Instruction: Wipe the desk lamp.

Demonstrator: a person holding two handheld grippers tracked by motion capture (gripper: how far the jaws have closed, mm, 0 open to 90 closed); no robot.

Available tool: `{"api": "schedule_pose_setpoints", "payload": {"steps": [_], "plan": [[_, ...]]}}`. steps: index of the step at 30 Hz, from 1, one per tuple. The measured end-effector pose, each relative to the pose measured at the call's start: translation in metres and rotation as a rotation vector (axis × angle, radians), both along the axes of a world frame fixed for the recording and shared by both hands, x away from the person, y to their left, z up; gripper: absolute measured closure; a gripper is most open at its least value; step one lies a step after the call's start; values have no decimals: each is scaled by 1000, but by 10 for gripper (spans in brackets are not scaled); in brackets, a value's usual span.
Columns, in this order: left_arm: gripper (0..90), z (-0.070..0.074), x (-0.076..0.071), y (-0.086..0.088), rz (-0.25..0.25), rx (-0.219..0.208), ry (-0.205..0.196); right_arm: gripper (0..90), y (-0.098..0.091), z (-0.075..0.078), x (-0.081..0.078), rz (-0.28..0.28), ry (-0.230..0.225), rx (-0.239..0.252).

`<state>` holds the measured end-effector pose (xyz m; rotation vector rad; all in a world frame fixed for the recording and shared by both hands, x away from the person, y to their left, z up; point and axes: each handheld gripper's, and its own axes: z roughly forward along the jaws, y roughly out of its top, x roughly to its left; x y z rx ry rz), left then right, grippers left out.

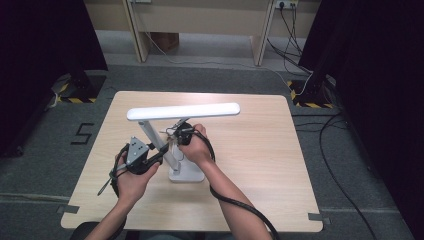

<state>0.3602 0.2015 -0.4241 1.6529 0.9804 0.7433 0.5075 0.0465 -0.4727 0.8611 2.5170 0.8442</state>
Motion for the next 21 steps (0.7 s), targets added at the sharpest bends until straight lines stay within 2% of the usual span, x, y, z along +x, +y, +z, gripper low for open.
{"api": "schedule_pose_setpoints", "payload": {"steps": [3,5,8,9,18,21], "plan": [[618,0,0,0,1,0,1,810,-11,0,1,-23,4,-4],[617,0,0,0,0,1,0,811,-19,-2,3,-22,3,-36],[620,0,0,0,3,1,-1,811,-28,-6,4,-42,20,-2],[619,0,0,0,2,3,-1,811,-31,-5,5,-45,14,-18],[619,0,0,0,1,5,0,811,-41,-4,7,-75,33,-25],[619,0,0,0,1,5,-1,812,-46,-4,8,-75,17,-56]]}}
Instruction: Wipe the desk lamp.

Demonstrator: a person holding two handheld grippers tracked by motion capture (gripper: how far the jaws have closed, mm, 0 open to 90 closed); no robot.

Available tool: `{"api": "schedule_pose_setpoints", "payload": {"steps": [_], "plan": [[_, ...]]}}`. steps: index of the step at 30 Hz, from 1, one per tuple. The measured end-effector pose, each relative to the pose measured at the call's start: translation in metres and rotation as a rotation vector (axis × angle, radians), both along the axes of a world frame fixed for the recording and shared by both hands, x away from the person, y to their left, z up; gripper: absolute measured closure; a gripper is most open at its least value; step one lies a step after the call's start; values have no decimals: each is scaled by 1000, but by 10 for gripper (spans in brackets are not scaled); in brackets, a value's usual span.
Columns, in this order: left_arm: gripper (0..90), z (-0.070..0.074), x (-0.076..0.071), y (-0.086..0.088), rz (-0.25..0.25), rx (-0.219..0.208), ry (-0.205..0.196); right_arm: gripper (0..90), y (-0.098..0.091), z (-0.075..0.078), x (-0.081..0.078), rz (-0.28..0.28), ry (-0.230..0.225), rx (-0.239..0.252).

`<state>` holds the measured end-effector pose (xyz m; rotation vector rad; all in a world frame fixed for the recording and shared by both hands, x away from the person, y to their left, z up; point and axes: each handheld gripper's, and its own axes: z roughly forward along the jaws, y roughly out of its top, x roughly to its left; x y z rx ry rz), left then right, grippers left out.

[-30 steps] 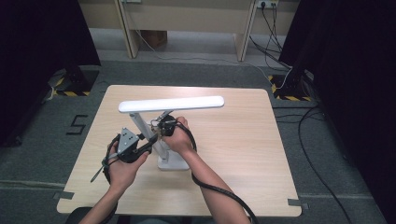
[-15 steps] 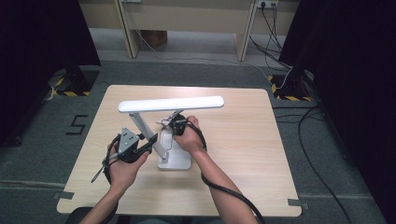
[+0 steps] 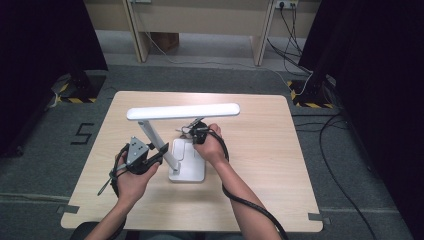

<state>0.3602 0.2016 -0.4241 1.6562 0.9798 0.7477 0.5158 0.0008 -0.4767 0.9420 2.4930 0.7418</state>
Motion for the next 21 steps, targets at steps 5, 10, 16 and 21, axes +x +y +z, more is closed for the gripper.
{"api": "schedule_pose_setpoints", "payload": {"steps": [5,10,16,21], "plan": [[619,0,0,0,1,2,0,812,-9,0,1,-8,2,-9],[619,0,0,0,1,3,0,812,-20,1,1,-22,2,-39],[618,0,0,-1,2,3,-1,812,-42,2,2,-64,4,-69],[618,0,0,-1,3,6,0,811,-62,7,2,-107,1,-63]]}}
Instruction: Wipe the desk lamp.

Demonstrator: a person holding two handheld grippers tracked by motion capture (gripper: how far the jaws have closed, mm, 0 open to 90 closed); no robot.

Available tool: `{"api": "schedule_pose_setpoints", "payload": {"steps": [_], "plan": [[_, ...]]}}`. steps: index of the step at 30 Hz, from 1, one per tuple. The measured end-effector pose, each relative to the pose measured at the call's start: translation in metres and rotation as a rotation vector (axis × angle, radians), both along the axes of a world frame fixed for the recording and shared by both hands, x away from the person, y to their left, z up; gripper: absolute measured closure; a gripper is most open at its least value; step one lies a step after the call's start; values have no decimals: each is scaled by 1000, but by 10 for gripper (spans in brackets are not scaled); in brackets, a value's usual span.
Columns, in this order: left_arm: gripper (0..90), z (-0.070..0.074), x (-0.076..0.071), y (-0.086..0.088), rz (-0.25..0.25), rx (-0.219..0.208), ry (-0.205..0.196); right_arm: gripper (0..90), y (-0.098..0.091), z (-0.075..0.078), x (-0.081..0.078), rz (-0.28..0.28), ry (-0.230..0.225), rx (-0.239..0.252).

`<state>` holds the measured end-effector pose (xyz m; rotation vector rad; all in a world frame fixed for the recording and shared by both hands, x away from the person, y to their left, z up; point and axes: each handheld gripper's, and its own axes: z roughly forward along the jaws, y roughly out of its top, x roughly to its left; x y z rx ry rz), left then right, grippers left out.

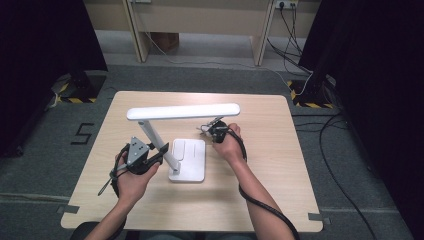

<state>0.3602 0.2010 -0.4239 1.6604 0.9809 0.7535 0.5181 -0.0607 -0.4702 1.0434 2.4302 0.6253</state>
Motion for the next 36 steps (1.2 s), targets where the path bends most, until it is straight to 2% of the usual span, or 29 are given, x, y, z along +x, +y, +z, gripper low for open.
{"api": "schedule_pose_setpoints", "payload": {"steps": [6,9,14,16,18,21,25,29,31,33,34,35,36], "plan": [[617,0,0,0,1,1,0,808,-27,6,2,-61,-10,-5],[617,0,0,0,1,1,1,805,-44,6,2,-130,-4,-20],[615,0,0,0,1,1,1,804,-67,-1,0,-214,0,-71],[614,0,0,-1,2,3,0,797,-74,-4,-1,-232,6,-78],[613,0,0,-1,2,5,0,763,-79,-6,-2,-238,11,-62],[612,0,0,-1,1,4,-1,665,-83,-7,-5,-234,12,-28],[598,0,0,0,-7,2,1,554,-83,7,-14,-229,-63,36],[593,0,-3,3,-12,-10,6,507,-76,30,-31,-199,-150,75],[591,0,-5,3,-14,-15,7,504,-69,38,-42,-159,-180,97],[593,-1,-6,4,-12,-23,6,529,-59,40,-52,-122,-185,132],[597,-1,-7,5,-13,-24,7,565,-53,39,-58,-84,-174,147],[601,-1,-7,5,-13,-23,10,613,-45,34,-64,-31,-131,167],[605,-1,-7,5,-12,-24,10,652,-40,30,-68,-3,-97,185]]}}
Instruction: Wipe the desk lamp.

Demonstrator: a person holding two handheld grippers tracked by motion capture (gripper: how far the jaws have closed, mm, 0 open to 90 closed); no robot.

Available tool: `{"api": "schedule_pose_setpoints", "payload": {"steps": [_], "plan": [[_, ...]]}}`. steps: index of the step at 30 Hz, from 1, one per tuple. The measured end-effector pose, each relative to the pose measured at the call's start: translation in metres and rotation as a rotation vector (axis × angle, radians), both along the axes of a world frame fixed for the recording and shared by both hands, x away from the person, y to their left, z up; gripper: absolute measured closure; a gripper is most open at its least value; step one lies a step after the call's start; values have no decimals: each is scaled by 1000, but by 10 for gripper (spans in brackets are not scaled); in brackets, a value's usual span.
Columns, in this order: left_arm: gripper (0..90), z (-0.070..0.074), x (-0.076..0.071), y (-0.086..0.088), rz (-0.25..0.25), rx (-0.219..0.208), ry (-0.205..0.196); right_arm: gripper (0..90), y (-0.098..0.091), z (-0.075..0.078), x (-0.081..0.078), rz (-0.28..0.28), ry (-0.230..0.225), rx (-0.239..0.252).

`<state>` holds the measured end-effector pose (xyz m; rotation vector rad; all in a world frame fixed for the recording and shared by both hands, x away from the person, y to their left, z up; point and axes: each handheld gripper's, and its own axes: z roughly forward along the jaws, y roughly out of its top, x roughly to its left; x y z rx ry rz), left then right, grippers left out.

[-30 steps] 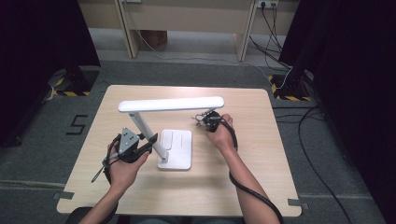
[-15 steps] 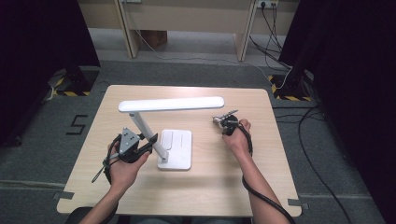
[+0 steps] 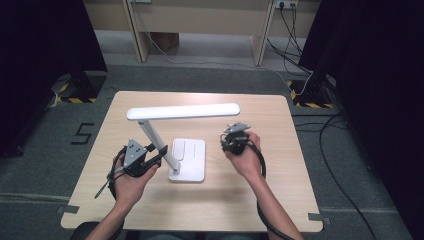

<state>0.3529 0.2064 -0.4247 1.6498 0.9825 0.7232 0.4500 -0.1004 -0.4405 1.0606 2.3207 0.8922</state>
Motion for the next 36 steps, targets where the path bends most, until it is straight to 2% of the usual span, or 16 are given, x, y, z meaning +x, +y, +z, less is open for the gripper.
{"api": "schedule_pose_setpoints", "payload": {"steps": [3,5,9,15,25,36], "plan": [[613,1,0,0,2,-2,-2,734,18,-22,-11,85,120,56],[615,1,0,0,1,-3,-3,754,26,-33,-16,104,152,62],[619,1,1,0,2,-4,-2,762,35,-39,-18,127,167,77],[620,1,0,0,1,3,-5,755,42,-46,-19,138,187,70],[592,-2,-2,3,-16,-7,-12,713,40,-49,-18,130,168,89],[484,-3,-9,10,-27,-39,-11,636,26,-39,-21,105,89,142]]}}
